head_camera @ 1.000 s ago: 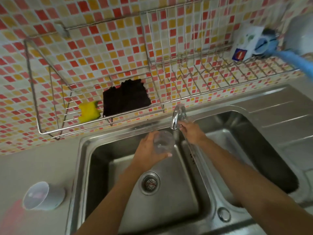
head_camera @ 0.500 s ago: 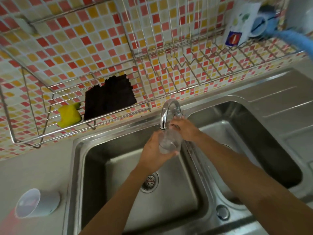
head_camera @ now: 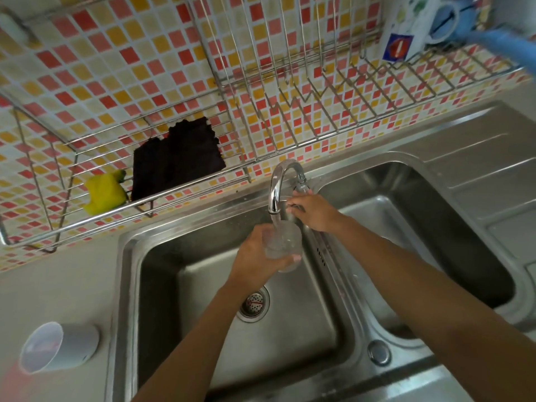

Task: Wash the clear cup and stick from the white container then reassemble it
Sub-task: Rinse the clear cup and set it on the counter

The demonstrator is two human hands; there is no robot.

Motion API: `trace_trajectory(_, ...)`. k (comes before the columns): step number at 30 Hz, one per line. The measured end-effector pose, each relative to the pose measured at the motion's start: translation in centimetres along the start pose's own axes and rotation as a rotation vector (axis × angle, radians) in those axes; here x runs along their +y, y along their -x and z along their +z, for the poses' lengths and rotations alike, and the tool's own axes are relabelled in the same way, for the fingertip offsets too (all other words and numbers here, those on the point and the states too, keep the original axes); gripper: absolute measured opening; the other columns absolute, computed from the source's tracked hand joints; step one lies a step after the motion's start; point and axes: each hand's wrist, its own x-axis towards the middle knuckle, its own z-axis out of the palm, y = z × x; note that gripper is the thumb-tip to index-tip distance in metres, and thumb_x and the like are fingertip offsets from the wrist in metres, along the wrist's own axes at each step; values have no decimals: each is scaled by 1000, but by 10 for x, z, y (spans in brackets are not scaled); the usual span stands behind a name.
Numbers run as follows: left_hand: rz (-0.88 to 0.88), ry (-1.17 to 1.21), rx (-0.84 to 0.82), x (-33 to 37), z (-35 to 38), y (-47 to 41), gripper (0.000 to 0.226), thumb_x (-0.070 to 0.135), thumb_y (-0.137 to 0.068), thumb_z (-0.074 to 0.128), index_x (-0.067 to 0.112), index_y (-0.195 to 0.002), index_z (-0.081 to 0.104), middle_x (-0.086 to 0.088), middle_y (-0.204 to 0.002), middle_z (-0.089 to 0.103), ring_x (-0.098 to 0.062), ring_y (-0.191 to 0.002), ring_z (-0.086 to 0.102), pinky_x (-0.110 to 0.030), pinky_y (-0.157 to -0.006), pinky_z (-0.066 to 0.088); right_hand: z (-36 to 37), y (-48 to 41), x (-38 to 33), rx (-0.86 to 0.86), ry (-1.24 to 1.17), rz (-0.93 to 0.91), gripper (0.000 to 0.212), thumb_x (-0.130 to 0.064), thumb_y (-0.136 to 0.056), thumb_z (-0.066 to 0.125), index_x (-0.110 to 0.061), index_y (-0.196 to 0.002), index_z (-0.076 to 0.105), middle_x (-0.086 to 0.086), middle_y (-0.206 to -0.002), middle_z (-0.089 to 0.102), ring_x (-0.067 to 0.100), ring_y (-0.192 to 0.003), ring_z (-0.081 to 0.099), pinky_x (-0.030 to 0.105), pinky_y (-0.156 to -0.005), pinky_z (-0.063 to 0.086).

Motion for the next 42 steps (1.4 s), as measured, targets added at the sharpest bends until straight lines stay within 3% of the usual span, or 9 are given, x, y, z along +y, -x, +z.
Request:
trace_trajectory(6, 24, 12, -135, -1, 5, 1, 67, 41, -58, 89, 34, -111, 48, 18, -105, 59, -2, -96, 60, -19, -80, 51, 0, 0, 0, 19, -29, -3, 27, -33, -96, 52, -18, -114, 66, 13, -139, 51, 27, -139, 34, 38, -113, 23)
trace_trajectory(9, 30, 38, -70, 0, 8, -1, 68, 41, -60, 88, 31, -115, 47, 19, -105, 59, 3, -95, 58, -10, -75, 45, 0, 1, -2, 32, -30, -17, 27, -32, -96, 52, -17, -113, 66, 13, -140, 51, 21, -141, 30, 34, -112, 21)
trace_trajectory(15, 36, -37, -142, -12, 7, 4, 72, 46, -58, 87, 36, -117, 46, 19, -110, 58, -4, -104, 56, -20, -87, 47, 0, 1, -2, 24, -6, -23, 25, -32, -96, 51, -20, -112, 66, 12, -142, 49, 21, -142, 27, 38, -113, 19)
trace_trajectory(20, -29, -2, 6, -20, -1, 4, 77, 47, -58, 87, 32, -121, 46, 18, -109, 57, 2, -96, 57, -13, -79, 45, 0, 2, -5, 35, 19, -27, 24, -30, -97, 50, -16, -109, 66, 11, -144, 46, 21, -144, 22, 38, -114, 17)
trace_trajectory(23, -2, -55, -63, -18, 1, 3, 78, 46, -59, 86, 32, -123, 45, 13, -114, 57, -7, -103, 56, -20, -83, 46, 1, 2, -5, 42, 20, -24, 25, -31, -97, 50, -17, -111, 66, 12, -145, 46, 25, -144, 22, 41, -114, 17)
trace_trajectory(28, 11, -42, -85, -17, 11, 7, 74, 43, -62, 86, 32, -123, 45, 18, -110, 53, -2, -103, 52, -5, -76, 35, 0, 3, -8, 41, 2, -4, 24, -31, -96, 51, -19, -111, 66, 10, -144, 46, 30, -143, 22, 46, -112, 22)
trace_trajectory(36, 47, -38, -14, -20, 9, 1, 78, 44, -60, 87, 32, -124, 43, 11, -117, 56, -10, -105, 55, -24, -85, 47, -1, 7, -10, 64, -75, 4, 24, -40, -88, 61, -18, -95, 68, 7, -134, 56, 19, -142, 28, 39, -113, 20)
trace_trajectory(39, 86, -90, -74, -28, 11, -3, 79, 46, -61, 86, 32, -125, 43, 10, -121, 56, -10, -110, 54, -27, -91, 48, -3, 8, -13, 129, -226, 76, 25, -43, -84, 66, -19, -90, 67, -3, -105, 66, 12, -109, 57, 30, -92, 40)
trace_trajectory(42, 76, -37, -21, -27, 14, -2, 78, 44, -60, 87, 31, -125, 44, 11, -119, 56, -11, -108, 55, -29, -91, 49, -13, 10, -12, 177, -471, 139, 33, -49, -85, 63, -17, -75, 62, -4, -70, 58, 11, -65, 54, 29, -68, 42)
